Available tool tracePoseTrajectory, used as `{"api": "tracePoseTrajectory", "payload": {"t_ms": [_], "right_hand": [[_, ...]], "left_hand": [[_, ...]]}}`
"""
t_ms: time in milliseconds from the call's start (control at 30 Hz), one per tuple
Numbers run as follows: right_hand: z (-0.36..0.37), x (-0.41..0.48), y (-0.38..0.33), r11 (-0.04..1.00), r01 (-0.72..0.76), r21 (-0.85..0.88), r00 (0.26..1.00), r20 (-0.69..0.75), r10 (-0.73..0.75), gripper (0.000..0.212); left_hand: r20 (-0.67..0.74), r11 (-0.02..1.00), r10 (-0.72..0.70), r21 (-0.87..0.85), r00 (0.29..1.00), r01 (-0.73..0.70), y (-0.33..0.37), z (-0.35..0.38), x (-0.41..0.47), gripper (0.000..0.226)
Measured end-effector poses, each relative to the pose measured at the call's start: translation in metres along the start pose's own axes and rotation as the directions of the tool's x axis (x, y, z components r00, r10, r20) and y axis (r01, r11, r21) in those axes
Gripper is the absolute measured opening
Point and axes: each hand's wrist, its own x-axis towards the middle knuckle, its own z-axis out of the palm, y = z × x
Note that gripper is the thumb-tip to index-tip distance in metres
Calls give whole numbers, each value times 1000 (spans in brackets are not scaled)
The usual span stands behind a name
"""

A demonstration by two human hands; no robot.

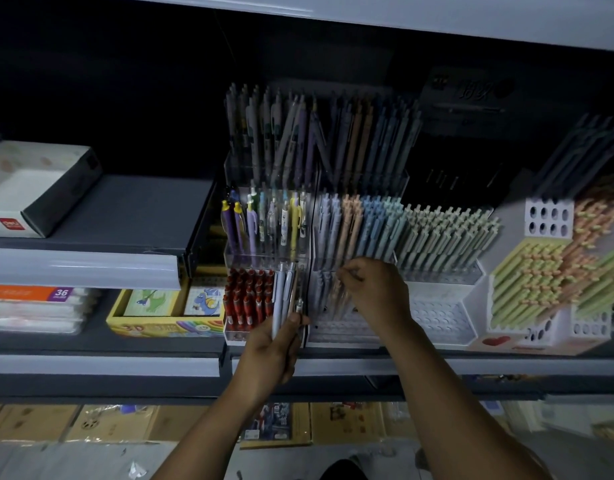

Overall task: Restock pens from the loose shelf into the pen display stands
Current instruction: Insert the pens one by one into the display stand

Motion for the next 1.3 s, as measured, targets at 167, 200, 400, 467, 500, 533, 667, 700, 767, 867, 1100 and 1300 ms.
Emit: {"api": "tracePoseTrajectory", "payload": {"t_ms": [167,200,400,467,500,533,667,700,767,867,1100,1300], "right_hand": [[-7,-7,3,999,-28,25,997,-71,30,12],[-7,-7,3,999,-43,11,997,-69,44,14],[-4,-7,-2,993,-107,-39,994,-34,106,19],[-3,-6,-4,992,-115,-50,993,-38,113,21],[-3,-5,-5,992,-113,-56,993,-39,111,22],[-3,-5,-6,992,-112,-63,993,-37,110,23],[-2,-3,-5,991,-112,-78,994,-23,111,23],[-2,-3,-4,991,-111,-76,994,-21,109,24],[-4,-4,-3,993,-108,-55,994,-32,106,25],[-6,-12,0,995,-95,43,989,-112,99,14],[2,-39,-15,865,-30,500,982,176,-68,8],[1,-52,-23,678,-150,720,958,277,-82,8]], "left_hand": [[-9,1000,-15,-2,1000,15,-2,0,1,38],[-9,1000,-11,-3,1000,11,-2,0,1,39],[-1,1000,4,2,1000,-4,-1,2,1,39],[-2,1000,2,1,1000,-2,0,2,1,39],[-1,1000,4,1,1000,-4,0,2,0,39],[0,1000,7,2,1000,-7,0,2,0,39],[-5,1000,6,-4,1000,-6,1,3,0,40],[-8,1000,6,-3,1000,-6,1,3,0,39],[-11,1000,5,0,1000,-5,2,3,0,39],[-15,1000,4,7,1000,-4,0,2,2,38],[41,997,5,-79,999,-2,2,8,1,35],[76,999,52,-7,996,-52,2,11,-1,36]]}}
